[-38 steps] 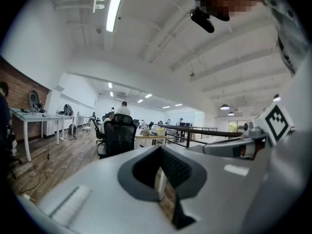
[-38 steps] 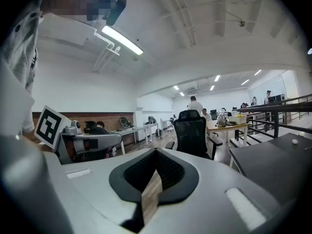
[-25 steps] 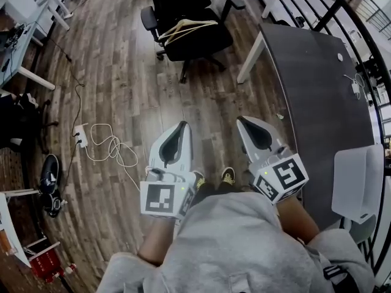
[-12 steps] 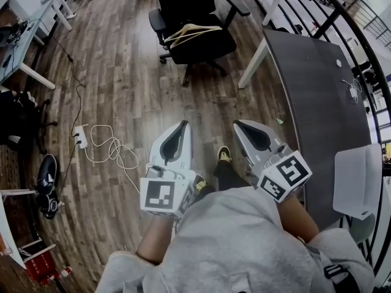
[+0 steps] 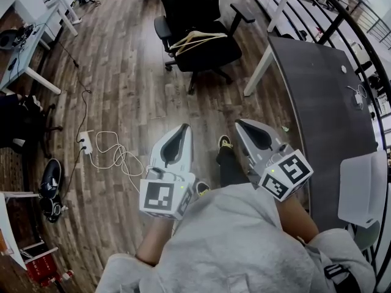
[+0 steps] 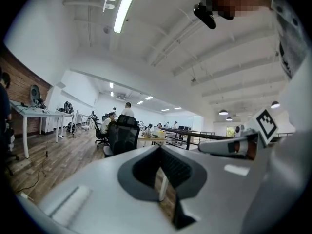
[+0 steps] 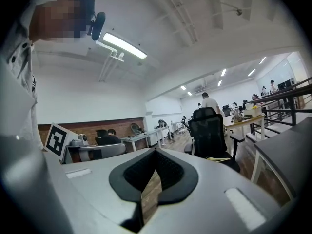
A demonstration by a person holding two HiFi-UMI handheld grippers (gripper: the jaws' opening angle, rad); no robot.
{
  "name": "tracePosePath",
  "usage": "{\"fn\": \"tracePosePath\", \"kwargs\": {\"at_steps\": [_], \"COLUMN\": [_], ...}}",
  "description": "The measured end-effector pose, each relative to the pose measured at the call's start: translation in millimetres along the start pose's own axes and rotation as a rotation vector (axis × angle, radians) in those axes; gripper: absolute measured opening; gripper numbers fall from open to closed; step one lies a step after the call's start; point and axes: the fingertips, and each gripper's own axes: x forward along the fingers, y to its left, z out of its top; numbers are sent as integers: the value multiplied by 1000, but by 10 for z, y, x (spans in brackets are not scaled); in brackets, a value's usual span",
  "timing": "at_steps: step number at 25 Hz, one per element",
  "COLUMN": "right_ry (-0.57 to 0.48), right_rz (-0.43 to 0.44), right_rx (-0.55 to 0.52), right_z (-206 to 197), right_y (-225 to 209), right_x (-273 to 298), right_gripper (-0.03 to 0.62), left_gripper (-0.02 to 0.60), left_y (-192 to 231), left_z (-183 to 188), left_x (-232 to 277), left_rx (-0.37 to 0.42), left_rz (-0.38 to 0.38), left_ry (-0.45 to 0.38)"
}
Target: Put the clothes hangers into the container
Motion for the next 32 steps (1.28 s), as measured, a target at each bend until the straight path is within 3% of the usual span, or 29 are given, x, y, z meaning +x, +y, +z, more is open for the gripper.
{"fn": "tracePosePath", "kwargs": {"at_steps": [6,17,24,32], "right_ry": [1,5,20,10], "right_rz": [-1,-22,-37,-33], "right_rx": [25,41,79,133], "right_z": [54,194,311,466], "right_y": [-356,-1451,-2186,-2903], "right_x": [278,1094,1443,1687], "right_gripper": [-2,-2,-2,-2], "left_gripper": [9,9,9,9], "left_y": [135,456,465,466], "left_z": [-7,-111,-110,-80], "left_x": [397,1737,2646,3405], "left_rx": [-9,0,-2,9], "left_rz": [27,39,9,31], "left_ry": [36,79,112,151]}}
